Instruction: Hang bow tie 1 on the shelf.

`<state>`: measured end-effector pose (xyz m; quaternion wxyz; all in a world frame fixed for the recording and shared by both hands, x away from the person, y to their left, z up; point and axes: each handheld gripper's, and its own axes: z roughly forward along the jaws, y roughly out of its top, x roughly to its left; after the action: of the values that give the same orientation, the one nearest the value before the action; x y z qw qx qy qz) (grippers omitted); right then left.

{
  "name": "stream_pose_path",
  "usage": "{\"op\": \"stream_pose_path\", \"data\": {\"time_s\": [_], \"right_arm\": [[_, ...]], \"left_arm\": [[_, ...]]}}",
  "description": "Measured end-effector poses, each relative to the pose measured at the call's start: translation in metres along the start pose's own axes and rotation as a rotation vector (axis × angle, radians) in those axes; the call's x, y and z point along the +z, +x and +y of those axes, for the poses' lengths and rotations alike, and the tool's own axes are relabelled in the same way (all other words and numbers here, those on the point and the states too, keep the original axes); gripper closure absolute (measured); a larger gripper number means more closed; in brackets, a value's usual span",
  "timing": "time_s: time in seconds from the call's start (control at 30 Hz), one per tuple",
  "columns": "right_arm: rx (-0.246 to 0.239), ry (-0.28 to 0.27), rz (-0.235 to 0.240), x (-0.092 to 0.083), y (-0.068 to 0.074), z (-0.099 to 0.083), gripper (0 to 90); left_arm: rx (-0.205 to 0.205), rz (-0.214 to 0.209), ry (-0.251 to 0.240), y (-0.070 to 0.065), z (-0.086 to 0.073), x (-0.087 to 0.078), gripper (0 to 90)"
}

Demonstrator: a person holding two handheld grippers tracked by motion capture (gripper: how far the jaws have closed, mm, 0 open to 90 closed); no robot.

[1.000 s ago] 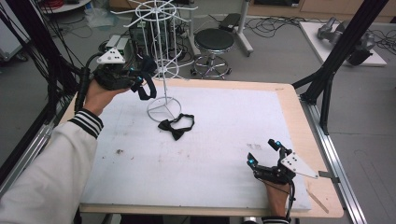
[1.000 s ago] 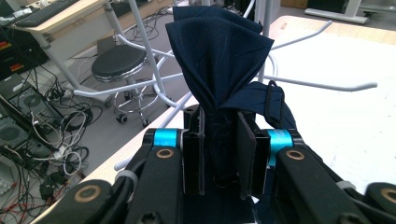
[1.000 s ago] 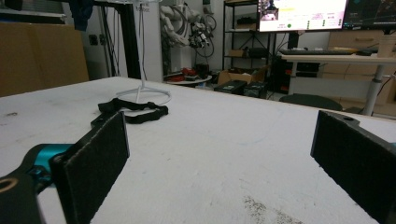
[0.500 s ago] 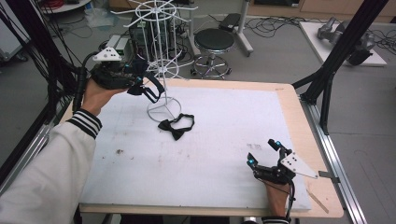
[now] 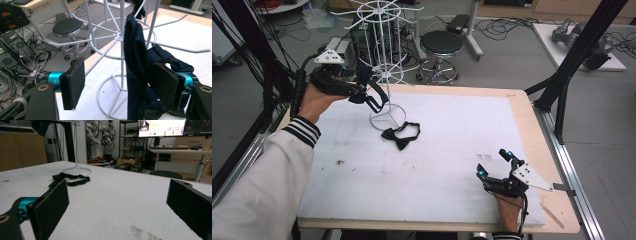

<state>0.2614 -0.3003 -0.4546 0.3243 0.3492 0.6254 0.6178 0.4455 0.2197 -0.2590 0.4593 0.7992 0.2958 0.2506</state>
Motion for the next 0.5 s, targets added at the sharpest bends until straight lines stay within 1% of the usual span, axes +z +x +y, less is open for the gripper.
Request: {"op": "stream_pose_path", "data": {"time_s": [0.1,0.27,0.4,0.43,0.47,0.5], "right_arm": [[0.001,0.0,-0.001,0.0,-0.0002,0.0,3.6],[0.0,0.0,0.0,0.0,-0.0001,0.0,3.6],[0.001,0.0,0.0,0.0,0.0,0.0,3.6],[0.0,0.0,0.0,0.0,-0.0001,0.0,3.6],[0.0,0.0,0.0,0.0,0.0,0.0,3.6],[0.0,0.0,0.0,0.0,0.0,0.0,3.6]], "left_arm": [[0.005,0.0,0.005,-0.0009,0.0015,-0.0001,29.7],[-0.013,-0.007,0.009,-0.0002,0.0025,-0.0001,27.0],[-0.037,-0.009,0.007,0.0008,0.0026,-0.0002,20.7],[-0.049,-0.008,0.005,0.0011,0.0026,-0.0006,20.1],[-0.061,-0.008,0.002,0.0016,0.0027,-0.0009,17.5],[-0.068,-0.01,-0.001,0.0022,0.0027,-0.0011,17.5]]}}
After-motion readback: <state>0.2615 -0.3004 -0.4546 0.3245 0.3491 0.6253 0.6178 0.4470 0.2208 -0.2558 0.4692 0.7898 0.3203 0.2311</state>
